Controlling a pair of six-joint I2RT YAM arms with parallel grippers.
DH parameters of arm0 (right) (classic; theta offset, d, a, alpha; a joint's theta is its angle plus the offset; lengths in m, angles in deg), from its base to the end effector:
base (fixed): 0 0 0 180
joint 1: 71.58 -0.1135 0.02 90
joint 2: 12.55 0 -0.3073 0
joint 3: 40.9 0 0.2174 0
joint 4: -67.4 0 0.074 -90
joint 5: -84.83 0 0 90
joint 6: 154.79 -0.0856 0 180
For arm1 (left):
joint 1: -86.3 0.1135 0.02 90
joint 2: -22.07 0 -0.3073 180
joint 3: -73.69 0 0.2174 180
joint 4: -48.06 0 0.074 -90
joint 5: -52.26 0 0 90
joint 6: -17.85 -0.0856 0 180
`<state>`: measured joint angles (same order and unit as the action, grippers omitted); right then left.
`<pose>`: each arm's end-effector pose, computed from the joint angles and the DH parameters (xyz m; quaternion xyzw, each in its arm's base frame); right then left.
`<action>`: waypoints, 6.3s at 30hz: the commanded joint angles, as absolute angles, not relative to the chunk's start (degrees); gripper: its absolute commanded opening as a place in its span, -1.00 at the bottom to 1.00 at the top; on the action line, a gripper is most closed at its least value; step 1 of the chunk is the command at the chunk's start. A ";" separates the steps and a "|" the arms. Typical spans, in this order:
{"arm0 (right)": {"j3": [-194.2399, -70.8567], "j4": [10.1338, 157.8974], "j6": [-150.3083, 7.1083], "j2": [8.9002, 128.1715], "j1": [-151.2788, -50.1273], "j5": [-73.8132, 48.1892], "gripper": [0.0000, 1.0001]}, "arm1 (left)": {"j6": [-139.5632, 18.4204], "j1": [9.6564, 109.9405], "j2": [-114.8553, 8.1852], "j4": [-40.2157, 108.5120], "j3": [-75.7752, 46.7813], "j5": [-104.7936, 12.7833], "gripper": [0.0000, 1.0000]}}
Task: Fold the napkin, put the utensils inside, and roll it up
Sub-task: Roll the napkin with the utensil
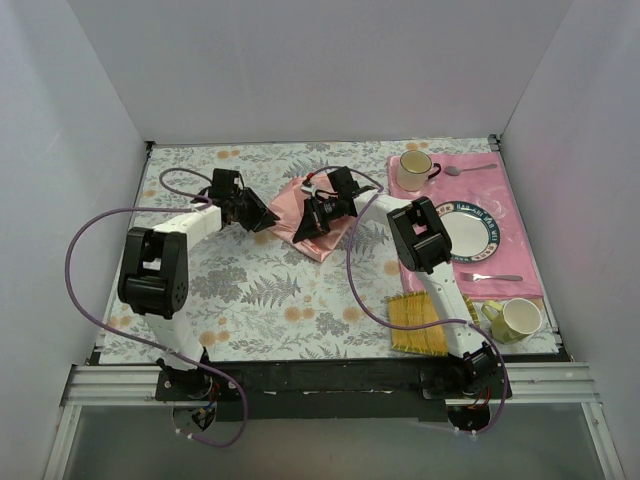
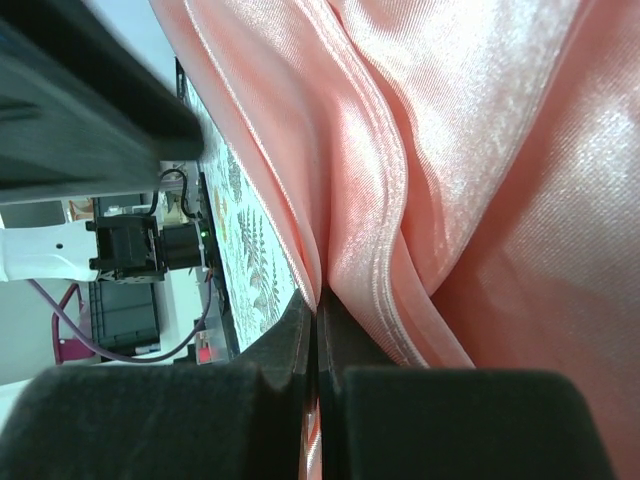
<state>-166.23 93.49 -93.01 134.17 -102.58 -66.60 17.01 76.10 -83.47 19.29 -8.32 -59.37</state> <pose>0.4387 0.3513 0.1181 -0.2046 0.7965 0.5679 0.0358 0.3837 -0.1011 0.2013 -0.5442 0.7560 -0.3569 0.0700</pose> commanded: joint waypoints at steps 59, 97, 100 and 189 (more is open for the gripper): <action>-169.68 97.66 -90.54 138.63 -101.02 -61.86 -0.97 | 15.38 77.07 -84.20 20.23 -16.26 -63.75 -0.63; -169.85 99.77 -88.43 138.98 -100.40 -62.30 -0.97 | 25.14 76.19 -81.99 30.63 -3.24 -61.99 -0.74; -169.94 99.77 -88.34 139.07 -100.40 -62.39 -0.97 | 25.93 75.75 -83.75 34.30 -3.85 -62.97 -0.76; -165.90 125.87 -58.55 119.12 -105.24 -27.15 -0.72 | 18.38 75.57 -101.15 28.27 -8.42 -60.95 -1.00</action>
